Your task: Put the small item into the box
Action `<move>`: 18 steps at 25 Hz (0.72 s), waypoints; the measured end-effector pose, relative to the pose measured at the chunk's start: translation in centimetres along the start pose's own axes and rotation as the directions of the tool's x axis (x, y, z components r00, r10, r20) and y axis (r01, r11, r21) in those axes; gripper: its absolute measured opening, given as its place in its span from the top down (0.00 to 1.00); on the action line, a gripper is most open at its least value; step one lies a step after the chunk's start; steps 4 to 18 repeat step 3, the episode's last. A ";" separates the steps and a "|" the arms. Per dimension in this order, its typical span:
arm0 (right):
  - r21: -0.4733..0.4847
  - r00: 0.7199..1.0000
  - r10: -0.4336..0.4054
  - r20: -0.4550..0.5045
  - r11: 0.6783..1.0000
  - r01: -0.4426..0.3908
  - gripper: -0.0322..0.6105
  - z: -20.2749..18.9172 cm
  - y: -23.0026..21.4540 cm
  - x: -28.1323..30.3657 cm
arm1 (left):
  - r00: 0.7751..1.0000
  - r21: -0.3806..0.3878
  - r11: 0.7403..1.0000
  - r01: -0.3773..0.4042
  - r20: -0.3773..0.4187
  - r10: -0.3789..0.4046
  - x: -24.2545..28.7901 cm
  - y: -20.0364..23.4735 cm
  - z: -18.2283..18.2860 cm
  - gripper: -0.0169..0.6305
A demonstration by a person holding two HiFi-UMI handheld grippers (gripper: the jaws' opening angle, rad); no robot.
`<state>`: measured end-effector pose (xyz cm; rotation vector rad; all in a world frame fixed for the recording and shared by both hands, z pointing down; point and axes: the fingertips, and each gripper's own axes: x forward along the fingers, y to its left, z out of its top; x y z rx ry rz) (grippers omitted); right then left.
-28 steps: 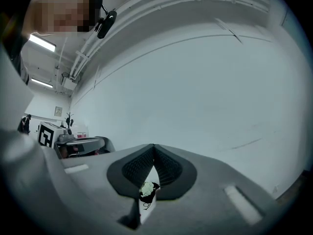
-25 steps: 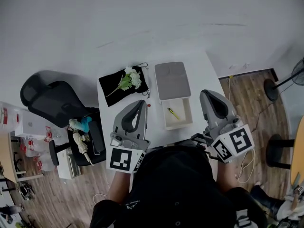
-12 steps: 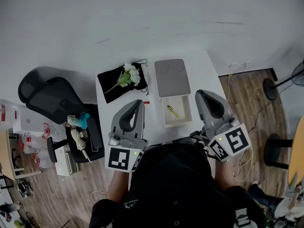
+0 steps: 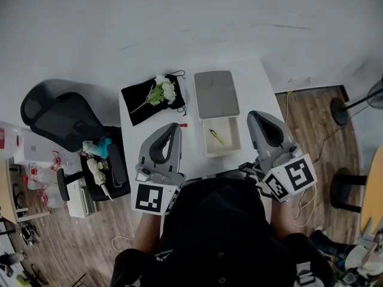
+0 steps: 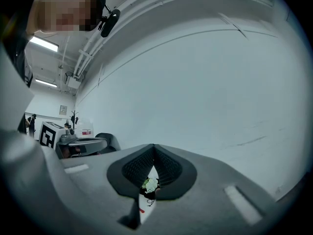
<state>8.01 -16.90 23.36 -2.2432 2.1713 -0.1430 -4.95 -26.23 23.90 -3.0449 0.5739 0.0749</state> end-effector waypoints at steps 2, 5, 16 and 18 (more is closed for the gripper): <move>0.000 1.000 0.000 -0.003 1.000 0.000 0.94 -0.1 0.0 0.0 | 1.000 0.000 1.000 -0.002 -0.002 0.002 0.0 0.1 -0.1 0.97; 0.000 1.000 0.001 -0.005 1.000 -0.001 0.94 -0.2 0.0 0.1 | 1.000 0.001 1.000 -0.002 -0.003 0.002 -0.1 0.1 -0.1 0.96; 0.000 1.000 0.001 -0.005 1.000 -0.001 0.94 -0.2 0.0 0.1 | 1.000 0.001 1.000 -0.002 -0.003 0.002 -0.1 0.1 -0.1 0.96; 0.000 1.000 0.001 -0.005 1.000 -0.001 0.94 -0.2 0.0 0.1 | 1.000 0.001 1.000 -0.002 -0.003 0.002 -0.1 0.1 -0.1 0.96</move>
